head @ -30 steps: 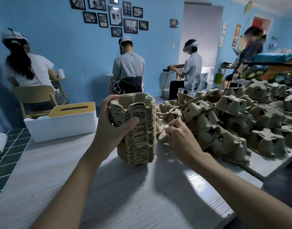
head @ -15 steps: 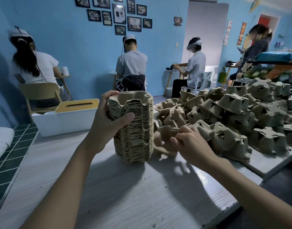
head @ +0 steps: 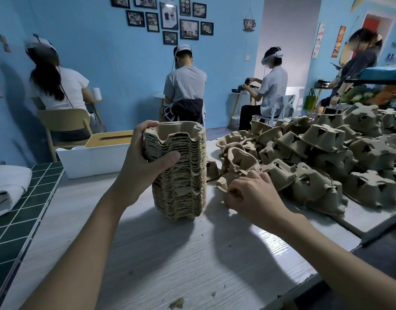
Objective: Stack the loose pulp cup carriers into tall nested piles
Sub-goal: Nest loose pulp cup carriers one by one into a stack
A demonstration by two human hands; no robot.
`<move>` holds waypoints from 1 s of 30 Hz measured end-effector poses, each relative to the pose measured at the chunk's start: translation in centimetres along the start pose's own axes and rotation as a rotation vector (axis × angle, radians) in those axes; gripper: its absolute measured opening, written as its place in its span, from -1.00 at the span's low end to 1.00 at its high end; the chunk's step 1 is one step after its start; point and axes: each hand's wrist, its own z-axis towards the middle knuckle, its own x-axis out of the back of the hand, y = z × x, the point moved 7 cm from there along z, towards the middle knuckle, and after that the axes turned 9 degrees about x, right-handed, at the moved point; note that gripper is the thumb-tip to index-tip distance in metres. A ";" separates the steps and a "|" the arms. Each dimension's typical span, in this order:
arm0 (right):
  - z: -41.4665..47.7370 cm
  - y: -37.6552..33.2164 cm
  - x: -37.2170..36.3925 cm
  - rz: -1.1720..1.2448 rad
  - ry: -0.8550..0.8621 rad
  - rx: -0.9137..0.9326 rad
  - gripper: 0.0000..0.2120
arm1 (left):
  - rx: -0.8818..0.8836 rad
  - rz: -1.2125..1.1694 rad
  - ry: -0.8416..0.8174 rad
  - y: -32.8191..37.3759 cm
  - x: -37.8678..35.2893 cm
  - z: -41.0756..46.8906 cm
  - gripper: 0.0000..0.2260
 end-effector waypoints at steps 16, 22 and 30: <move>1.9 -1.6 11.2 0.255 0.695 0.135 -0.91 | 0.047 -0.014 -0.057 -0.5 0.1 0.4 -0.28; 6.8 -3.8 13.0 0.379 0.720 0.287 -0.91 | 0.097 -0.014 -0.052 -0.5 0.5 0.5 -0.04; 9.0 -5.2 10.5 0.539 0.496 0.288 -0.58 | 0.108 -0.013 -0.065 -0.1 0.7 0.4 0.12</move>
